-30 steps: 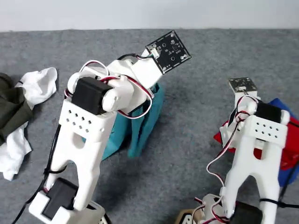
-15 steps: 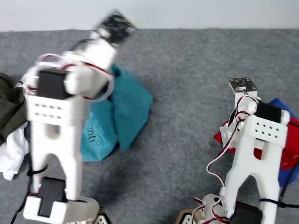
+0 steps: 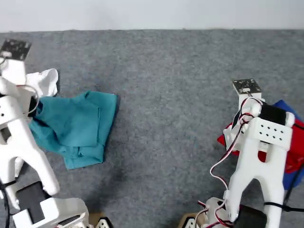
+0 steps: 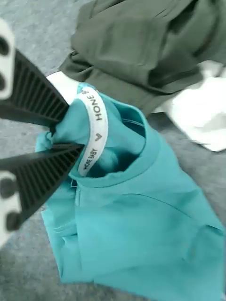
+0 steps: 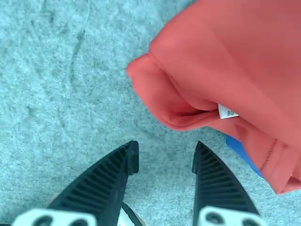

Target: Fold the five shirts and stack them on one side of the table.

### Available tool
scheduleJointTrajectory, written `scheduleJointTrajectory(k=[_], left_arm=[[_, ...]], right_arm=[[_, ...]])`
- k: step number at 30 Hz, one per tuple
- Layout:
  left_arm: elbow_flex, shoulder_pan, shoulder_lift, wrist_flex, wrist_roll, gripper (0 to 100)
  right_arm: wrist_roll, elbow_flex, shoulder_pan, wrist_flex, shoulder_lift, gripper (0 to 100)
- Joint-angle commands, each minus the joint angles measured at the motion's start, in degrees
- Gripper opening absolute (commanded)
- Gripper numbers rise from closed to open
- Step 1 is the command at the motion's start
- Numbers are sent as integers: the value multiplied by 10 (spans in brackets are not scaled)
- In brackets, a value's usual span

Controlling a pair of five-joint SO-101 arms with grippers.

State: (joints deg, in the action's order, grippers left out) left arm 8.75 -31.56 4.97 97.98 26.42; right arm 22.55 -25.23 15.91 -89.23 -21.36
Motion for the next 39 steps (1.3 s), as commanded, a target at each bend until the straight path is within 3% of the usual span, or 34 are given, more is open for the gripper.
scheduleJointTrajectory(k=[1, 6, 12, 17, 21, 27, 39], left_arm=[[3, -15, 29, -14, 4, 81], [65, 6, 28, 0, 3, 145], [14, 156, 16, 17, -10, 148], [-141, 246, -47, -127, -81, 148], [-186, 254, -114, -207, -108, 148], [-187, 231, -185, -207, -105, 70], [-170, 232, -236, -174, -105, 80]], right_arm=[[-3, 2, 2, 4, -21, 197], [-3, 2, 2, 4, -20, 197], [-3, 2, 2, 4, -20, 197], [-3, 2, 2, 4, -20, 197], [-3, 2, 3, 4, -20, 197], [-3, 2, 3, 4, -20, 197], [-3, 1, 3, 4, -20, 197]])
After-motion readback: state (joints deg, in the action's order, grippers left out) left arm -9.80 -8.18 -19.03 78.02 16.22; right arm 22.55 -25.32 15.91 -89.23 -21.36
